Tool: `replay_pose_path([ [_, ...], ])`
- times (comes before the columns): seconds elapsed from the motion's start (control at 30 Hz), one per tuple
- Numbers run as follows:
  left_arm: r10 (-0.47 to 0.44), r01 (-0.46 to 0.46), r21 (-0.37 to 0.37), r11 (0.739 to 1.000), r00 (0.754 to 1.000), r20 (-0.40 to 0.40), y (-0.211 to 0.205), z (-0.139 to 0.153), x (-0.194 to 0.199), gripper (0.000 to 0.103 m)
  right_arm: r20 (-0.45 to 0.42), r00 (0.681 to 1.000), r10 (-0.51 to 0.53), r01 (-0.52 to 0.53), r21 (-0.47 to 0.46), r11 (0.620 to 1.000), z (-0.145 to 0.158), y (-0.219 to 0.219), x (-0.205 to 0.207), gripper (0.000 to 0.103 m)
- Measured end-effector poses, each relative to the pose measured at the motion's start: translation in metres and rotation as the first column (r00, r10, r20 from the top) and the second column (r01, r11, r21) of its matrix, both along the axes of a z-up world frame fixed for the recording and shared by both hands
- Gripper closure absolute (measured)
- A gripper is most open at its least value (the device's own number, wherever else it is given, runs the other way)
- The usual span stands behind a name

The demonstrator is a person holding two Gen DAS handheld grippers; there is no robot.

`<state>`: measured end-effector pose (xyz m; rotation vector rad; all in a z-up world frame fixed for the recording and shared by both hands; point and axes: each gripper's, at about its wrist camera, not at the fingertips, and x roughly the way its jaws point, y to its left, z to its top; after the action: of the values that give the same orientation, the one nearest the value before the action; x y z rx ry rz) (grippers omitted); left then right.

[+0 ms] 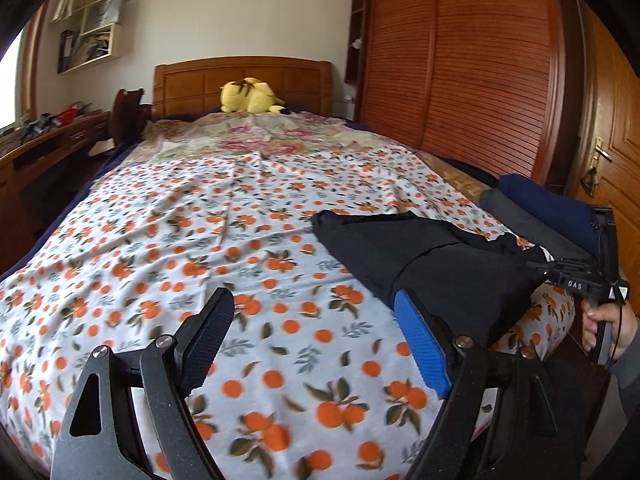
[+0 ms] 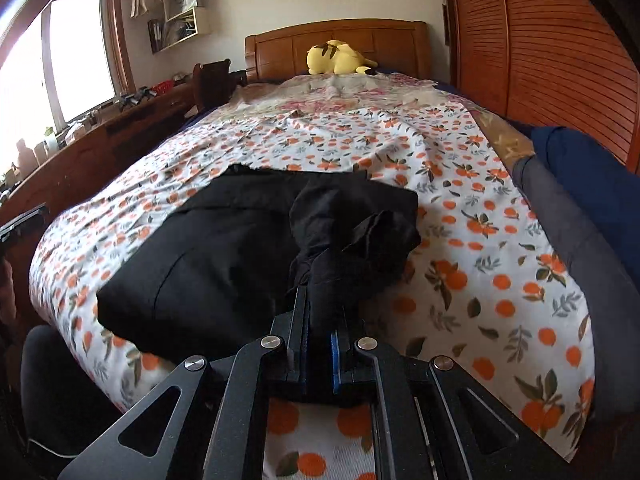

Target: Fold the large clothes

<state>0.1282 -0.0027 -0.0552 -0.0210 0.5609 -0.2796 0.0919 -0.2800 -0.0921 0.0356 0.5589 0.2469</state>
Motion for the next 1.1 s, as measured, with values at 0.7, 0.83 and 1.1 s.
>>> replay_pose_path([
  [0.7, -0.037, 0.037, 0.000, 0.999, 0.999, -0.034, -0.026, -0.012, -0.002, 0.020, 0.119, 0.979, 0.164, -0.156, -0.073, 0.985, 0.049, 0.087, -0.004, 0.051],
  [0.83, -0.028, 0.028, 0.000, 1.000, 0.999, -0.034, -0.021, -0.012, -0.001, 0.020, 0.060, 0.979, 0.196, -0.190, -0.101, 0.977, 0.036, 0.104, 0.010, 0.051],
  [1.1, -0.032, 0.032, 0.014, 0.999, 0.998, -0.051, -0.018, -0.024, 0.005, 0.020, -0.073, 0.982, 0.176, -0.182, -0.086, 0.980, -0.019, 0.093, 0.037, 0.051],
])
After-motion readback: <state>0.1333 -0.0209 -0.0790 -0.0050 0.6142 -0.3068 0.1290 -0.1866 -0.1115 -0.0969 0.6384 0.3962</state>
